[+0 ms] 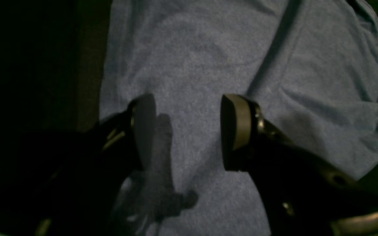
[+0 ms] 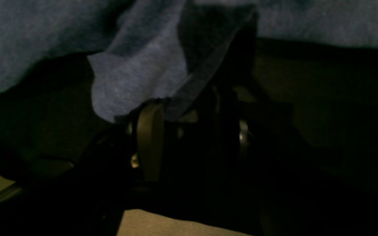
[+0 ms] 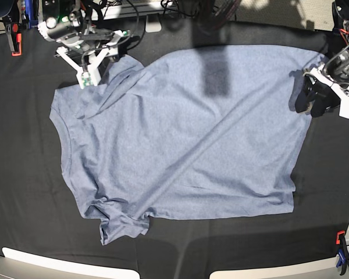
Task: Layout the t-shirt on the table in an organized manner, then fold the t-shirt properly
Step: 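Grasp the sleeve corner with the right gripper and pull it outward, then reposition the right gripper along the shirt's shoulder edge and grasp, then grasp the shirt's shoulder corner with the left gripper, then lift the shirt with both grippers and fold the shoulder edge over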
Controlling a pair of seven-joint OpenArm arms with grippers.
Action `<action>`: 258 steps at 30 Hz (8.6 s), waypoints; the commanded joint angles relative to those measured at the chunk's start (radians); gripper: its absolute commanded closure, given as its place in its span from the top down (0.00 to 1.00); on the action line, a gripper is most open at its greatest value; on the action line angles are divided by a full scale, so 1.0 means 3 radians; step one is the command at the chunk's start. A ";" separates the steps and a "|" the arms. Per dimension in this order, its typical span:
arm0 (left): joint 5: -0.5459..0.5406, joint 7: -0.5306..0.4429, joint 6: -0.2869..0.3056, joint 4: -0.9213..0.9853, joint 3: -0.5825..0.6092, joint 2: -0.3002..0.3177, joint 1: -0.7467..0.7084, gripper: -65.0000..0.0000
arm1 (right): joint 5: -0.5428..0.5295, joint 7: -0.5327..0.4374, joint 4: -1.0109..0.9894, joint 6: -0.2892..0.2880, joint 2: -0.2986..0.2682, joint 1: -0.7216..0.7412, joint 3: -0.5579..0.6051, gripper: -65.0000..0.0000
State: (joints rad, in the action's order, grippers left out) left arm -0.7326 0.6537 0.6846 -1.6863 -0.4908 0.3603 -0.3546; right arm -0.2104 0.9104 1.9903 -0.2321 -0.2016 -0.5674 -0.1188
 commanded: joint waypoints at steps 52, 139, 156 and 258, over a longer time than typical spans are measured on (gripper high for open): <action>-0.0067 -0.0086 0.0025 -0.0050 -0.0019 0.0047 0.0018 0.45 | -0.1314 -0.0193 -0.0417 -0.0871 -0.0020 0.0097 -0.0713 0.66; -0.0084 0.0043 -0.0003 0.0664 -0.0762 -0.0432 -0.0320 0.00 | -0.0942 0.0025 -0.0506 -0.1139 0.0136 0.0338 -0.0345 0.00; -0.0219 0.0039 0.0045 0.0664 -0.0762 -0.0403 -0.0323 0.00 | -0.1356 0.0192 0.0790 -0.1148 0.0149 -0.0754 -0.0777 0.00; 0.0734 -0.1033 -0.0956 0.1436 -0.0212 -0.0320 0.1199 0.00 | -0.0223 -0.0587 -0.1074 -0.1067 -0.0289 0.2276 -0.0029 0.00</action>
State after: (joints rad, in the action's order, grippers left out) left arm -0.4965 0.3664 0.3901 -1.2377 -0.5507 0.2470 -0.0082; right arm -0.2680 0.7628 1.6516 -0.5560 -0.2779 0.0917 -0.1249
